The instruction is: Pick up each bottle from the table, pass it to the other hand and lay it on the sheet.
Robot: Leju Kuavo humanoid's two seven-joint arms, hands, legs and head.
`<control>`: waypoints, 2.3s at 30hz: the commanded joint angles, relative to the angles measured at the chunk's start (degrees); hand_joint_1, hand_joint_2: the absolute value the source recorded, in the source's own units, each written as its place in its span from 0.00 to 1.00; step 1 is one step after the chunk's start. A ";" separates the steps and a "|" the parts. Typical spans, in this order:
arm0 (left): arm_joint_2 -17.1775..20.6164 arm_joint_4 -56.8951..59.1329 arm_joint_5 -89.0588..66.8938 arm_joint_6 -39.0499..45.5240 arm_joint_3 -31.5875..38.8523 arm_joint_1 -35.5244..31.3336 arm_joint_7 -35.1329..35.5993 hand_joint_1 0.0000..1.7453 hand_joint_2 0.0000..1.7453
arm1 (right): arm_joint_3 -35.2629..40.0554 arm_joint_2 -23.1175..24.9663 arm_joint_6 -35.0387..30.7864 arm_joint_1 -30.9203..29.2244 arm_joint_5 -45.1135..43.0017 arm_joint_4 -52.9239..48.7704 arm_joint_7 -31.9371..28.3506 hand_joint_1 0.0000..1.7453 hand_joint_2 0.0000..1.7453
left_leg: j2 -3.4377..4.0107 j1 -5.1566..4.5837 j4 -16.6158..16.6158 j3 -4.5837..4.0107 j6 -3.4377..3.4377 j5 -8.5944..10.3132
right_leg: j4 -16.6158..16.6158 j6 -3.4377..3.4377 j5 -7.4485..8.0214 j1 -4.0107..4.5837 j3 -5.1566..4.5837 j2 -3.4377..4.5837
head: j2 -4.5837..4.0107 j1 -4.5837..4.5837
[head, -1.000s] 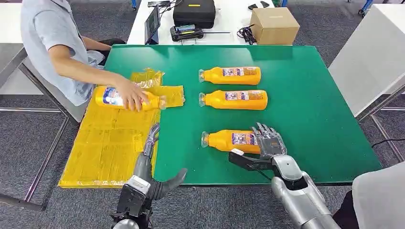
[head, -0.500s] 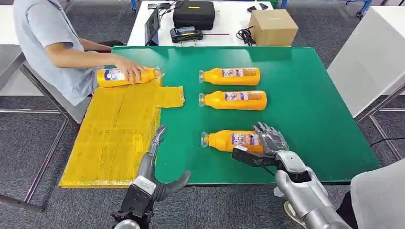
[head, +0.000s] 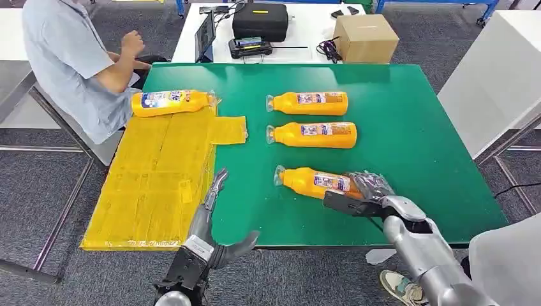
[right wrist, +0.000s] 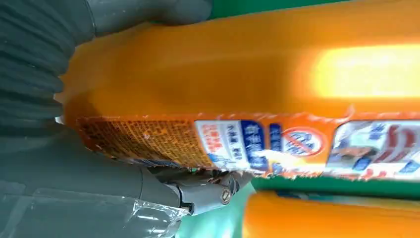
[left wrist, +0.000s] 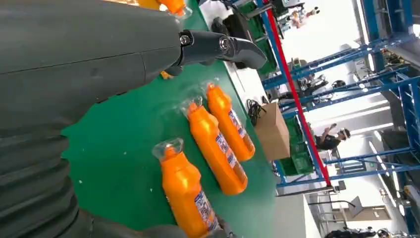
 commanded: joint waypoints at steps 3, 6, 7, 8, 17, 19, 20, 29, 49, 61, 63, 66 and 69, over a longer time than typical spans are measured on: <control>0.14 5.51 1.05 -0.09 -2.17 -2.10 -0.90 0.00 1.00 | 2.41 -4.75 3.68 2.07 -6.68 5.64 -1.43 1.00 1.00 | -0.30 0.09 -0.08 0.11 -0.10 0.03 | -0.18 -0.13 -0.03 0.10 0.24 -0.35 | 0.00 -0.02; 0.10 5.84 1.58 -0.17 -2.22 -2.27 -1.41 0.00 1.00 | 1.13 -5.00 4.57 3.44 -10.49 4.06 -3.61 1.00 1.00 | -0.25 0.08 -0.10 0.13 -0.10 0.03 | -0.20 -0.13 -0.03 0.09 0.26 -0.27 | 0.00 0.00; 0.09 5.86 1.59 -0.17 -2.23 -2.26 -1.42 0.00 1.00 | 1.19 -5.06 4.56 3.61 -10.50 4.00 -3.61 1.00 1.00 | -0.25 0.10 -0.07 0.13 -0.10 0.01 | -0.18 -0.13 -0.03 0.11 0.26 -0.27 | 0.00 -0.02; 0.09 5.86 1.59 -0.17 -2.23 -2.26 -1.42 0.00 1.00 | 1.19 -5.06 4.56 3.61 -10.50 4.00 -3.61 1.00 1.00 | -0.23 0.06 -0.07 0.16 -0.07 0.01 | -0.15 -0.10 -0.04 0.07 0.25 -0.25 | 0.00 0.00; -1.44 6.22 5.69 0.88 -0.86 -2.23 -4.06 0.00 1.00 | -2.96 -5.66 7.86 8.07 -22.23 -3.09 -8.68 1.00 1.00 | -0.25 0.10 -0.06 0.18 -0.10 0.00 | -0.18 -0.13 -0.05 0.12 0.28 -0.30 | 0.00 -0.02; -2.17 5.91 7.70 3.20 -0.29 -2.20 -5.03 0.00 1.00 | -3.37 -5.44 6.24 10.06 -24.49 -8.55 -7.36 1.00 1.00 | -0.34 0.11 -0.03 0.14 -0.10 0.00 | -0.16 -0.14 -0.09 0.13 0.25 -0.40 | 0.00 -0.02; -2.10 5.47 8.87 3.87 0.07 -2.34 -5.53 0.00 1.00 | -3.14 -5.00 6.02 9.91 -25.12 -10.12 -6.97 1.00 1.00 | -0.28 0.10 -0.05 0.18 -0.09 0.00 | -0.17 -0.12 -0.07 0.12 0.27 -0.33 | 0.00 0.02; -0.42 4.90 22.19 5.09 0.58 -1.73 -10.91 0.00 1.00 | -6.43 0.64 3.07 7.11 -32.50 -22.61 -6.96 1.00 1.00 | 0.33 0.02 -0.01 -0.09 -0.18 -0.13 | 0.03 -0.13 -0.01 0.03 -0.11 0.21 | 0.00 -0.02; -1.90 14.79 34.63 -0.65 4.54 -6.10 -7.32 0.00 1.00 | -3.09 5.58 7.12 -1.19 -37.76 -17.94 -7.99 1.00 1.00 | 0.22 0.01 -0.06 -0.50 -0.15 -0.08 | 0.04 -0.09 0.01 0.01 -0.50 0.19 | 0.00 -0.02; -4.73 27.37 44.20 -10.33 3.68 -18.45 -4.03 0.00 1.00 | 10.55 6.79 21.31 -16.44 -50.77 -4.06 -9.46 1.00 1.00 | 0.18 0.04 0.06 -0.61 -0.16 0.05 | 0.12 -0.11 0.02 0.04 -0.56 0.13 | 0.00 0.00; -4.89 28.19 43.94 -10.25 2.88 -19.54 -4.90 0.00 1.00 | 12.64 6.18 22.17 -17.70 -50.72 -1.87 -10.25 1.00 1.00 | 0.08 -0.01 0.00 -0.65 -0.09 0.11 | 0.09 -0.04 0.04 -0.01 -0.59 0.04 | 0.00 -0.02; -4.92 28.57 43.45 -10.30 2.12 -20.38 -6.00 0.00 1.00 | 14.45 5.93 23.55 -18.89 -51.06 0.44 -10.99 1.00 1.00 | 0.03 0.00 0.02 -0.68 -0.09 0.12 | 0.09 -0.03 0.04 0.00 -0.59 -0.02 | 0.00 0.00; -4.74 28.24 41.77 -9.65 1.54 -21.02 -8.23 0.00 1.00 | 17.21 6.02 24.30 -20.45 -51.29 2.88 -12.04 1.00 1.00 | 0.03 0.03 0.06 -0.59 -0.14 0.07 | 0.11 -0.09 -0.02 0.04 -0.50 -0.03 | 0.00 -0.02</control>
